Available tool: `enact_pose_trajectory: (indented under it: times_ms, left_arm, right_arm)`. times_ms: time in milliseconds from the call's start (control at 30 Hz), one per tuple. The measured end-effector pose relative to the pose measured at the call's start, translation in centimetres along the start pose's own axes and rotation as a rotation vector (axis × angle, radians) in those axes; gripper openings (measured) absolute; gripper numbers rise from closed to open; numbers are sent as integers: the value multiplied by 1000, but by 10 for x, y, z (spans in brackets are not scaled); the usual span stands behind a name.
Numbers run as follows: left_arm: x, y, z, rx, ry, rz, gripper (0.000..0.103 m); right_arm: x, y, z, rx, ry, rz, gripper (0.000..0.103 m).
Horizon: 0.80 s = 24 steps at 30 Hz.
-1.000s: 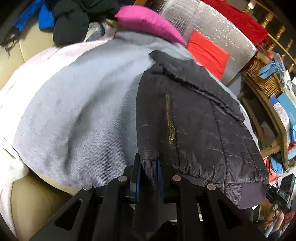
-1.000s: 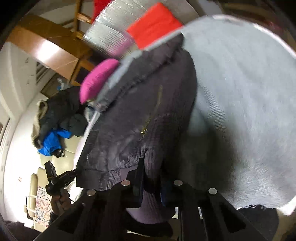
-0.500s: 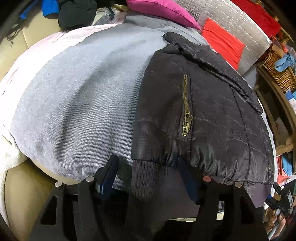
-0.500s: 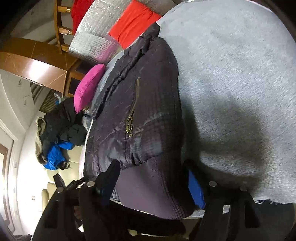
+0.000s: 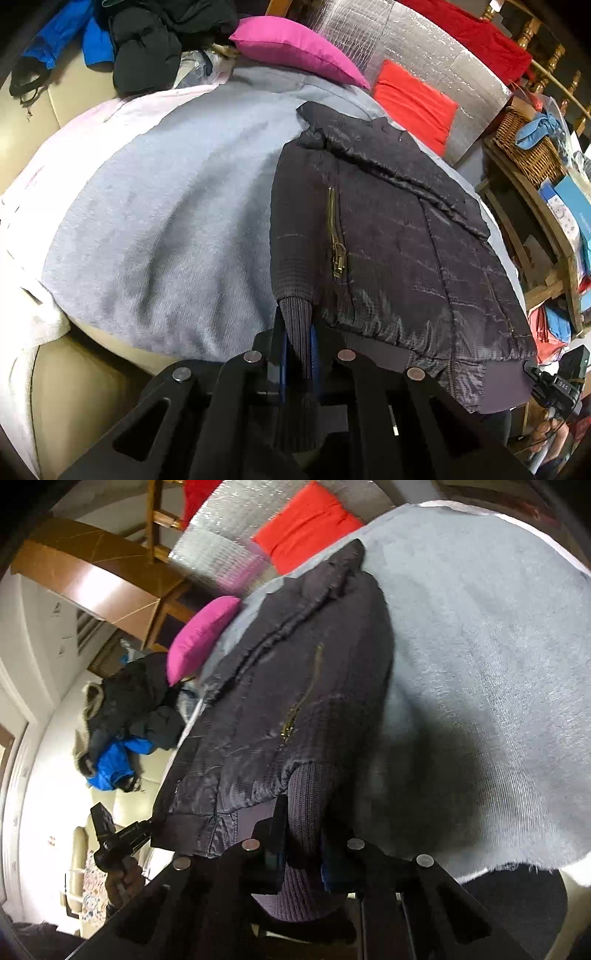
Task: Fold large clothes
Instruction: 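Grasp the ribbed hem of the folded jacket with both tools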
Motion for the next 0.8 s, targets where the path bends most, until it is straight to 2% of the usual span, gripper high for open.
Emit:
enact_pose_trajectory:
  times_ms: [100, 167, 267, 333, 433, 800]
  left_arm:
    - [-13, -12, 19, 14, -67, -39, 11]
    - [-9, -8, 16, 11, -55, -32, 11]
    - [1, 2, -4, -13, -13, -7, 11]
    - [2, -1, -5, -10, -15, -9, 11]
    - [-6, -8, 10, 18, -55, -23, 11]
    - [-8, 2, 4, 121, -36, 51, 11]
  right_arm:
    - [-11, 22, 11, 1, -28, 76, 15]
    - [-14, 27, 10, 19, -23, 105, 15]
    - [-10, 16, -4, 41, 4, 70, 15]
    - [-7, 11, -9, 41, 5, 44, 15]
    - [-12, 20, 0, 29, -22, 71, 15]
    - [-14, 17, -2, 44, -16, 65, 15]
Point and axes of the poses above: each gripper's, at about its wrist camera, not at the fingertips, and z roughly the way its jaws point, y to its right, x to its top, the point moved 9 cm from there along z, roughly the way its jaws point
